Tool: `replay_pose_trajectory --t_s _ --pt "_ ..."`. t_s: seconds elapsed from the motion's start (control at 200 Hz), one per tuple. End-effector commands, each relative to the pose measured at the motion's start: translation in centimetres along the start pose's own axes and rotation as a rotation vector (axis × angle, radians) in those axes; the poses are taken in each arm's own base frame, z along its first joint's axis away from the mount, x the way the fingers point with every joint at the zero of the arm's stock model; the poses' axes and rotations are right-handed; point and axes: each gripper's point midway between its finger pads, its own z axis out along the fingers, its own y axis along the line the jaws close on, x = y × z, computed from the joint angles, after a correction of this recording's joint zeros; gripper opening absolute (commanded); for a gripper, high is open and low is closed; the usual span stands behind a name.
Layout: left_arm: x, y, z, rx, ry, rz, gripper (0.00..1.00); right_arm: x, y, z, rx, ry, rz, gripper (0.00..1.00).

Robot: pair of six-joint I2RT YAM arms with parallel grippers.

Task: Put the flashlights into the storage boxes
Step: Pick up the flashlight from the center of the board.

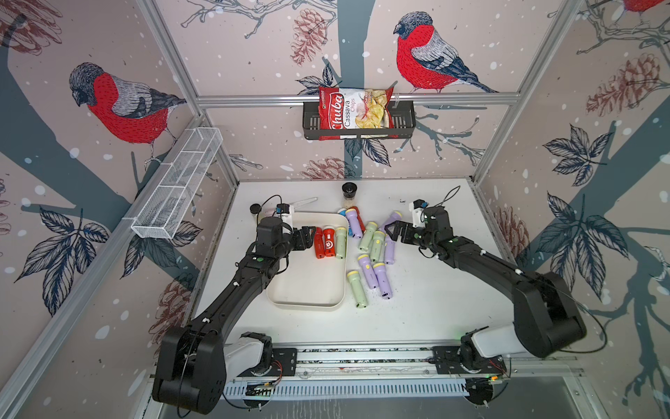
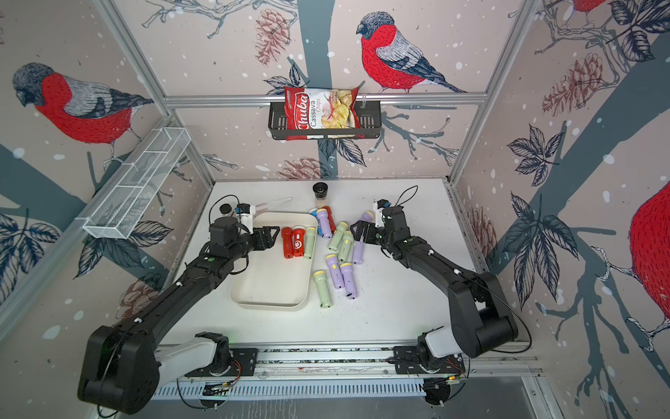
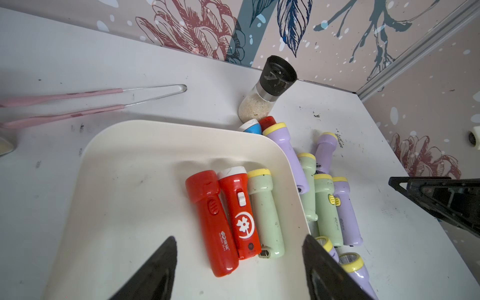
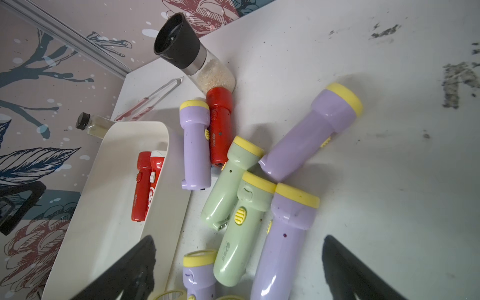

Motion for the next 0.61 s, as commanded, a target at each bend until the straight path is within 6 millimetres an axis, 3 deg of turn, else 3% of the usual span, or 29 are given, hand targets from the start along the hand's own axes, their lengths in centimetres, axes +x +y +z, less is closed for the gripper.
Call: replay_pose_trajectory --t_s 0.0,0.39,0.6 --pt "-1.3 -0.1 -0.1 -0.003 -0.063 0.014 0.75 0.2 1.3 1.1 -0.051 0.043 -0.042 0.99" --pt "-1.9 0.3 0.4 -0.007 -0.06 0.009 0.75 1.2 3.9 6.8 -0.029 0.197 -0.153 0.81" --pt "-1.9 0.2 0.6 0.001 -0.056 0.0 0.74 1.3 4.1 9.4 0.046 0.24 -0.214 0.73"
